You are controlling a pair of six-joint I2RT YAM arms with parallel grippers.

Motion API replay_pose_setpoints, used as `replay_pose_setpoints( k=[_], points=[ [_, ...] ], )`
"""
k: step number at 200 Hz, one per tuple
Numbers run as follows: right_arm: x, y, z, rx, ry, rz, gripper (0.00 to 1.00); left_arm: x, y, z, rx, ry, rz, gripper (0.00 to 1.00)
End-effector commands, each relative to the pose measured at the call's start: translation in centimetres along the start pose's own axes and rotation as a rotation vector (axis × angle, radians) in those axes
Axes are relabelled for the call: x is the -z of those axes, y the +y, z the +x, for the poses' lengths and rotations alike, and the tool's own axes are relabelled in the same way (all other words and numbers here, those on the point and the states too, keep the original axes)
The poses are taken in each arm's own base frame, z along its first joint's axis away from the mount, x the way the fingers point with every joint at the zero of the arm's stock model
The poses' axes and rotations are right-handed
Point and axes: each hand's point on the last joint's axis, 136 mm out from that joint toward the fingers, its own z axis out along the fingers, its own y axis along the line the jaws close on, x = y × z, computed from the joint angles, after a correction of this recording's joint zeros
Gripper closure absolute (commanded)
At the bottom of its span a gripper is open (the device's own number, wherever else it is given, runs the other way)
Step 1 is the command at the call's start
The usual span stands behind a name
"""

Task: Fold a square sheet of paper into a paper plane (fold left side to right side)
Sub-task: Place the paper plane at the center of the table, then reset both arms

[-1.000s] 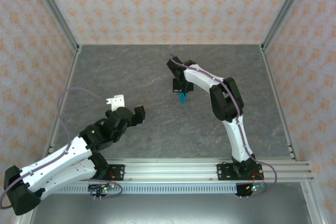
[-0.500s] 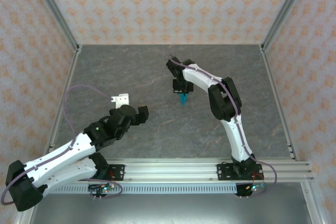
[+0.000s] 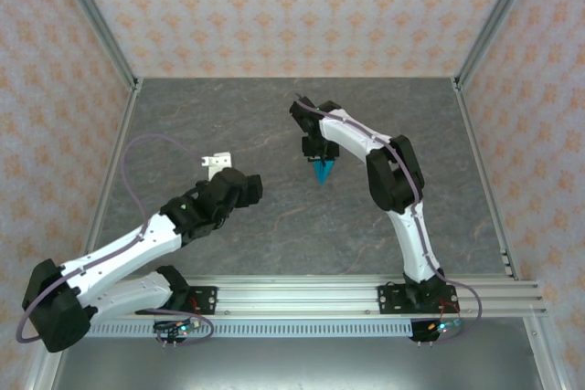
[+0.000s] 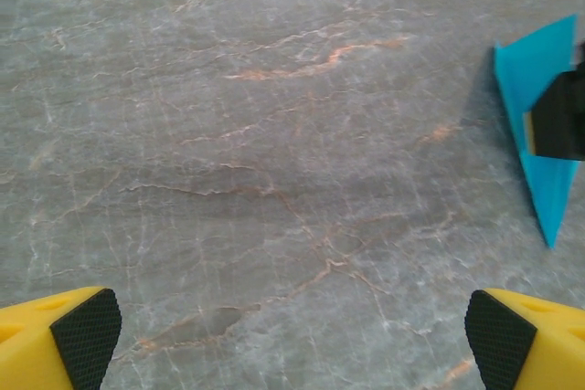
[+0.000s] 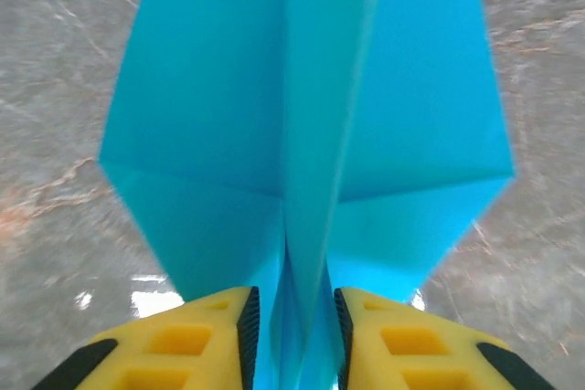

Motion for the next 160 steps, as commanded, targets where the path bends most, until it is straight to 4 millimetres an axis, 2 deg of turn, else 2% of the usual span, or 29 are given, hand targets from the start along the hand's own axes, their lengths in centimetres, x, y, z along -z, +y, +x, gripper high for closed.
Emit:
replay_pose_setpoints(
  k=[1, 21, 42, 64, 78, 100, 122, 141, 148, 155, 160],
  points=[
    [4.4, -1.5, 0.0, 0.029, -0.058, 0.031, 0.65, -0.5, 0.3, -0.4, 0.011, 0.038, -0.027, 0.0],
    [6.2, -2.5, 0.2, 0.037, -0.084, 0.047, 0.58, -1.2, 0.4, -0.9, 0.022, 0.053, -0.042, 0.0],
    [8.6, -3.4, 0.3, 0.038, -0.139, 0.03, 0.52, -1.7, 1.4, -1.9, 0.059, 0.045, -0.069, 0.0],
    [11.7, -5.0, 0.1, 0.002, -0.256, -0.037, 0.41, -2.1, 3.6, -3.4, 0.127, 0.009, -0.112, 0.0],
    [13.3, -6.9, 0.0, -0.028, -0.354, -0.044, 0.32, -2.0, 5.6, -4.7, 0.166, -0.041, -0.174, 0.0],
    [15.1, -12.0, 0.3, -0.106, -0.504, 0.015, 0.16, -0.8, 9.0, -7.3, 0.169, -0.182, -0.328, 0.0],
    [14.6, -17.7, 1.3, -0.227, -0.611, 0.06, 0.0, 0.7, 11.2, -9.3, 0.128, -0.315, -0.465, 0.0],
    [13.3, -22.7, 2.7, -0.345, -0.692, 0.111, 0.0, 1.5, 12.7, -10.2, 0.083, -0.414, -0.566, 0.0],
    [12.3, -24.2, 3.1, -0.372, -0.71, 0.134, 0.0, 1.7, 13.3, -10.2, 0.062, -0.436, -0.603, 0.0],
    [12.5, -25.6, 3.4, -0.398, -0.764, 0.148, 0.0, 1.8, 13.7, -10.2, 0.046, -0.459, -0.634, 0.0],
    [11.8, -26.4, 3.7, -0.407, -0.786, 0.166, 0.0, 1.9, 14.1, -10.1, 0.036, -0.468, -0.654, 0.0]
  ],
)
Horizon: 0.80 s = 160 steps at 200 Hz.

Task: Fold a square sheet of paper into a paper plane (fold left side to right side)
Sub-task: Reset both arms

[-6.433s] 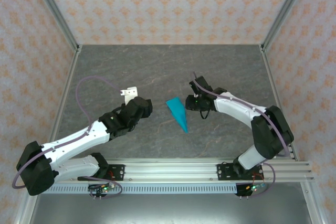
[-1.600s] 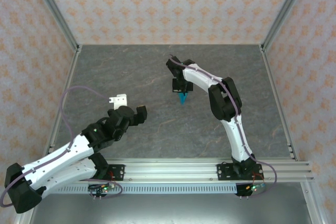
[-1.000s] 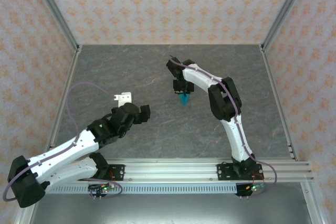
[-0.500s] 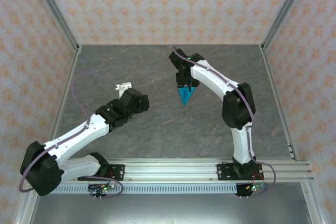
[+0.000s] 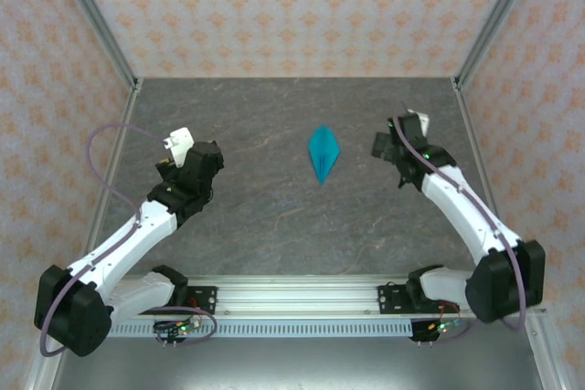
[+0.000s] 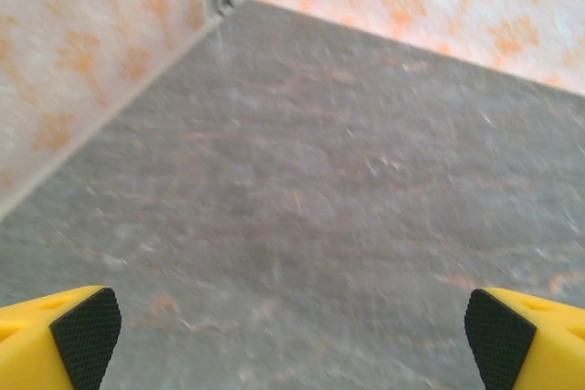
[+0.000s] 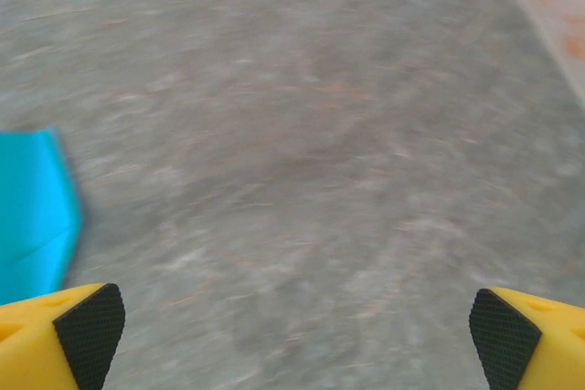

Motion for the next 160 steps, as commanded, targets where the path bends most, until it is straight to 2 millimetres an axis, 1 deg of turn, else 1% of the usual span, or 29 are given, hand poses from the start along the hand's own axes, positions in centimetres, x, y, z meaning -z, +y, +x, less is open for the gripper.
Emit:
replay_pose_setpoints(
  k=[1, 14, 25, 37, 42, 46, 49, 66, 88, 107, 121, 129, 132, 140, 150, 160],
  points=[
    [-1.4, -3.4, -1.6, -0.059, -0.206, 0.064, 0.0, -0.2, 3.5, -2.0, -0.058, -0.173, -0.201, 0.0],
    [-2.4, -5.4, -1.0, -0.078, -0.283, 0.126, 0.0, -0.7, 4.5, -1.4, -0.069, -0.17, -0.236, 0.0],
    [-3.1, -6.2, -0.5, -0.074, -0.328, 0.151, 0.0, -1.4, 5.1, -0.7, -0.069, -0.157, -0.248, 0.0],
    [-4.0, -6.5, -0.1, -0.077, -0.35, 0.15, 0.0, -2.1, 5.6, 0.0, -0.074, -0.15, -0.251, 0.0],
    [-4.5, -6.4, 0.1, -0.075, -0.357, 0.141, 0.0, -2.5, 5.8, 0.5, -0.078, -0.146, -0.254, 0.0],
    [-4.5, -6.3, -0.3, -0.083, -0.381, 0.131, 0.0, -2.7, 5.9, 0.8, -0.082, -0.143, -0.254, 0.0],
    [-5.1, -6.2, 0.1, -0.079, -0.372, 0.127, 0.0, -3.0, 5.9, 1.1, -0.086, -0.14, -0.252, 0.0],
    [-6.5, -5.7, 0.6, -0.094, -0.402, 0.076, 0.0, -4.1, 5.9, 2.5, -0.094, -0.123, -0.222, 0.0],
    [-7.5, -5.2, 0.9, -0.092, -0.425, 0.041, 0.0, -5.4, 4.6, 3.9, -0.109, -0.123, -0.136, 0.0],
    [-8.5, -4.5, 1.4, -0.084, -0.429, -0.005, 0.0, -6.0, 3.3, 4.4, -0.112, -0.143, -0.067, 0.0],
    [-9.8, -3.9, 2.2, -0.066, -0.409, -0.025, 0.0, -6.4, 2.7, 4.3, -0.12, -0.159, -0.034, 0.0],
    [-10.2, -3.6, 2.0, -0.057, -0.42, -0.033, 0.0, -6.7, 2.1, 4.2, -0.15, -0.158, -0.008, 0.0],
    [-10.4, -3.6, 2.3, -0.052, -0.402, -0.031, 0.0, -6.8, 1.9, 4.2, -0.158, -0.16, -0.001, 0.0],
    [-10.6, -3.3, 2.2, -0.04, -0.349, -0.032, 0.0, -6.9, 1.4, 4.1, -0.182, -0.166, 0.023, 0.0],
    [-10.7, -3.3, 2.0, -0.045, -0.38, -0.038, 0.0, -7.1, 0.9, 4.2, -0.202, -0.171, 0.057, 0.0],
    [-10.7, -3.3, 2.2, -0.04, -0.353, -0.035, 0.0, -7.3, 0.6, 4.4, -0.203, -0.182, 0.089, 0.0]
  ],
)
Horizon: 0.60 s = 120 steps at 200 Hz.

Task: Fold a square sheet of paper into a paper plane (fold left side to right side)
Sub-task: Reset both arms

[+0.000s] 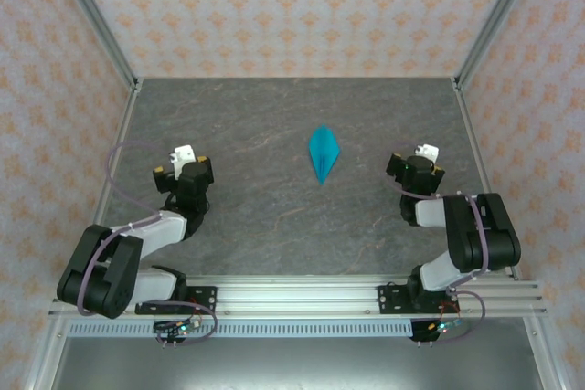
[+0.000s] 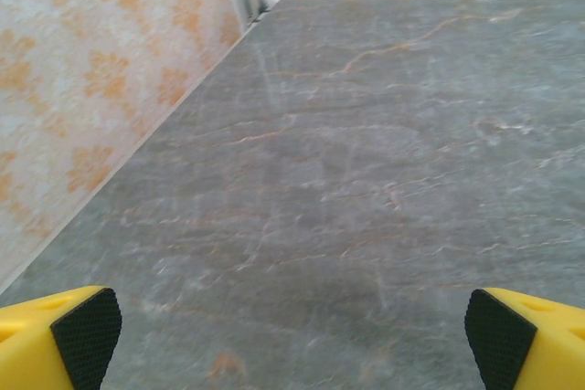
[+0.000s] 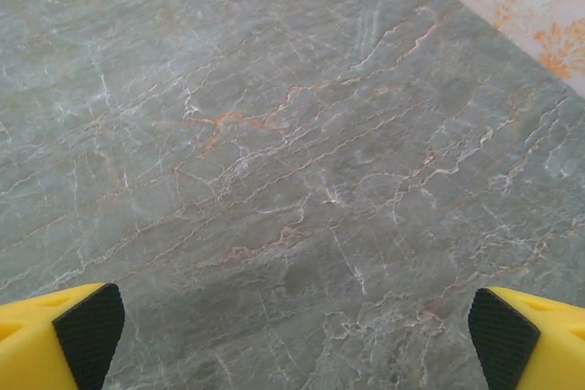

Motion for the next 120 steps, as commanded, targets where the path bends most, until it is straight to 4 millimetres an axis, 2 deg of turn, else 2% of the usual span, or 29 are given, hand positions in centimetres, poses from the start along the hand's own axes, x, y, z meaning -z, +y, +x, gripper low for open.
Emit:
replay_pose_setpoints(
  k=[1, 20, 33, 44, 49, 58, 63, 120],
  points=[
    [-0.2, 0.9, -2.6, -0.012, -0.062, -0.041, 0.0, -0.3, -1.3, -2.2, 0.007, -0.109, 0.096, 0.0],
    [-0.2, 0.9, -2.7, -0.013, -0.071, -0.041, 0.0, -1.4, -1.5, -0.9, 0.035, -0.109, 0.132, 0.0],
    [-0.2, 0.9, -2.6, -0.013, -0.067, -0.041, 0.0, -2.3, -2.4, 0.0, 0.014, -0.088, 0.163, 0.0],
    [-0.2, 0.9, -2.7, -0.012, -0.071, -0.041, 0.0, -2.8, -3.1, -0.5, -0.005, -0.063, 0.175, 0.0],
    [-0.2, 0.9, -2.6, -0.012, -0.068, -0.042, 0.0, -3.2, -3.3, 0.0, -0.015, -0.026, 0.189, 0.0],
    [-0.2, 0.9, -2.7, -0.013, -0.071, -0.041, 0.0, -3.9, -2.7, -0.5, 0.024, -0.018, 0.178, 0.0],
    [-0.2, 0.9, -2.7, -0.012, -0.071, -0.042, 0.0, -4.1, -2.4, 0.1, 0.033, 0.011, 0.185, 0.0],
    [-0.1, 1.0, -2.7, -0.008, -0.072, -0.045, 0.0, -4.2, -2.4, 0.0, 0.042, 0.006, 0.192, 0.0]
  ],
)
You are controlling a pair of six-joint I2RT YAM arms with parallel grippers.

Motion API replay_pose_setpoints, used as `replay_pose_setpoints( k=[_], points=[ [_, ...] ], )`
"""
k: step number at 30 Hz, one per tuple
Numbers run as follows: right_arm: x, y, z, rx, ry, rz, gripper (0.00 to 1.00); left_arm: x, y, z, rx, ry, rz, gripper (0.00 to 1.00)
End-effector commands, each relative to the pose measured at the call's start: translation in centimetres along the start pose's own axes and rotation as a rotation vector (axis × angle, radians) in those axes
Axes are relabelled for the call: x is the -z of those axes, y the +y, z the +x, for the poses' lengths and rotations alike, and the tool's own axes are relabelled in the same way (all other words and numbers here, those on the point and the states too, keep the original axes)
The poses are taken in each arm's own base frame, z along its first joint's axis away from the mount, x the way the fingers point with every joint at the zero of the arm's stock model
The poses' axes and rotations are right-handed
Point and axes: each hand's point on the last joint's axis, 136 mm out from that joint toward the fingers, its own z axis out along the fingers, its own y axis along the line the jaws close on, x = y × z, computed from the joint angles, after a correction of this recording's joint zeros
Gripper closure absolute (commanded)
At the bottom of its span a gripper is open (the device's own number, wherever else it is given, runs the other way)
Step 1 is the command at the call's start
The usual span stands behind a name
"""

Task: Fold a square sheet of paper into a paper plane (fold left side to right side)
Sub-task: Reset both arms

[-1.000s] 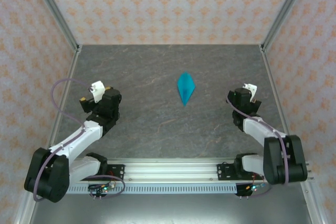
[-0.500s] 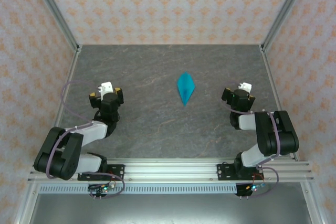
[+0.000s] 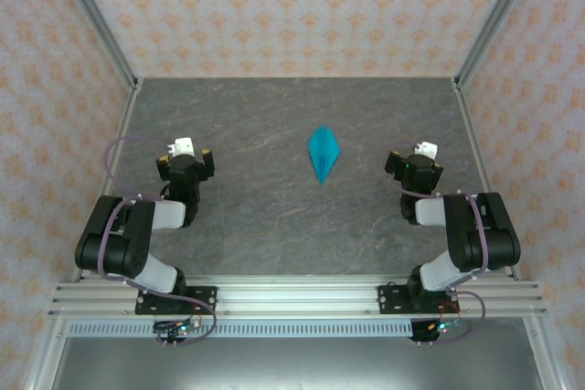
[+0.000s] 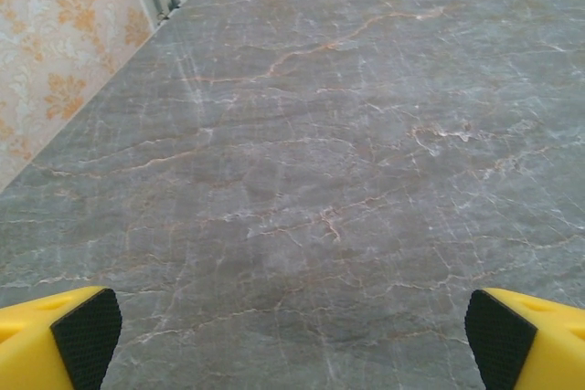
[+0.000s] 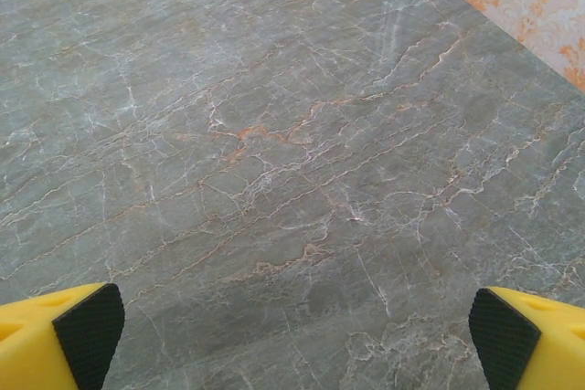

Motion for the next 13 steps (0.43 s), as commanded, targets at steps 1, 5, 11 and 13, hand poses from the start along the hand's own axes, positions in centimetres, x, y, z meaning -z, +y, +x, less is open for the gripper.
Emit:
replay_pose_setpoints(
  k=[1, 5, 11, 13],
  points=[
    [-0.04, 0.26, -1.99, -0.007, -0.058, -0.01, 0.0, -0.02, -0.29, -0.86, 0.02, -0.015, 0.018, 0.0],
    [-0.07, 0.26, -1.86, -0.004, -0.054, -0.01, 0.0, -0.08, -0.65, -0.87, 0.01, -0.009, 0.038, 0.0],
    [-0.07, 0.33, -1.95, -0.005, -0.056, -0.011, 0.0, -0.08, -0.76, -0.88, 0.006, -0.009, 0.043, 0.0],
    [-0.03, 0.31, -1.97, -0.005, -0.057, -0.012, 0.0, -0.08, -0.77, -0.88, 0.006, -0.009, 0.043, 0.0]
  ],
)
